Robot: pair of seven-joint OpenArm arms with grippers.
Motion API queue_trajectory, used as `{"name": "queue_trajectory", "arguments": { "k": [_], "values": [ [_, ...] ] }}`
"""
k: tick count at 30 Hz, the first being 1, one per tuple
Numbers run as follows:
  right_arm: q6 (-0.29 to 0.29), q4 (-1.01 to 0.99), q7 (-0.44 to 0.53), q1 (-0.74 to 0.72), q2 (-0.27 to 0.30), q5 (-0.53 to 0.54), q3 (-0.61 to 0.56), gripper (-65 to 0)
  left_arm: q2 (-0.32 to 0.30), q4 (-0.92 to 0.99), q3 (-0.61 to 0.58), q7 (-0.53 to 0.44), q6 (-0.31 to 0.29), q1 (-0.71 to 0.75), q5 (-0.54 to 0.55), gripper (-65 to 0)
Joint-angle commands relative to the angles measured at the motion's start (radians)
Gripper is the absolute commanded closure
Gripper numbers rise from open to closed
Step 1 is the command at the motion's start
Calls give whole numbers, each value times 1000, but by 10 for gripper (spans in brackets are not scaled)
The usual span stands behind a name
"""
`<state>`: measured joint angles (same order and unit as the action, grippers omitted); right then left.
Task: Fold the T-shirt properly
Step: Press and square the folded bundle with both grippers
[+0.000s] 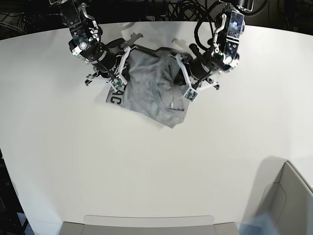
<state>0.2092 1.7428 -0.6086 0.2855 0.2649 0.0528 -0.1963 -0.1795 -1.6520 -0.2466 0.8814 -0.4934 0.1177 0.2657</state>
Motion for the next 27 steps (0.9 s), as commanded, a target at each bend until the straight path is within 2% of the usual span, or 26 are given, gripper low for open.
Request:
{"name": "queue_trajectory", "arguments": {
  "k": [1, 5, 8, 10, 15, 21, 27],
  "values": [
    [34, 10, -17, 16, -3, 23, -36, 0, 4, 28, -1, -6, 6, -54, -6, 0],
    [34, 13, -15, 21, -3, 23, -137, 0, 24, 158, -4, -43, 6, -194, 1, 0],
    [32, 36, -14, 19, -5, 25, -162, 0, 31, 197, -4, -90, 6, -261, -6, 0],
    [32, 73, -14, 19, -5, 25, -147, 0, 31, 194, 3, -98, 6, -290, -4, 0],
    [32, 179, -14, 14, -5, 25, -22, 0, 28, 89, 37, -98, 6, -295, -6, 0],
    [32, 164, -14, -62, 3, 31, 22, 0, 34, -98, 97, -97, 8, -115, -4, 0],
    [34, 9, -12, -182, -3, 186, 22, 0, 34, -227, 92, -107, 8, 110, -6, 0]
  ]
}}
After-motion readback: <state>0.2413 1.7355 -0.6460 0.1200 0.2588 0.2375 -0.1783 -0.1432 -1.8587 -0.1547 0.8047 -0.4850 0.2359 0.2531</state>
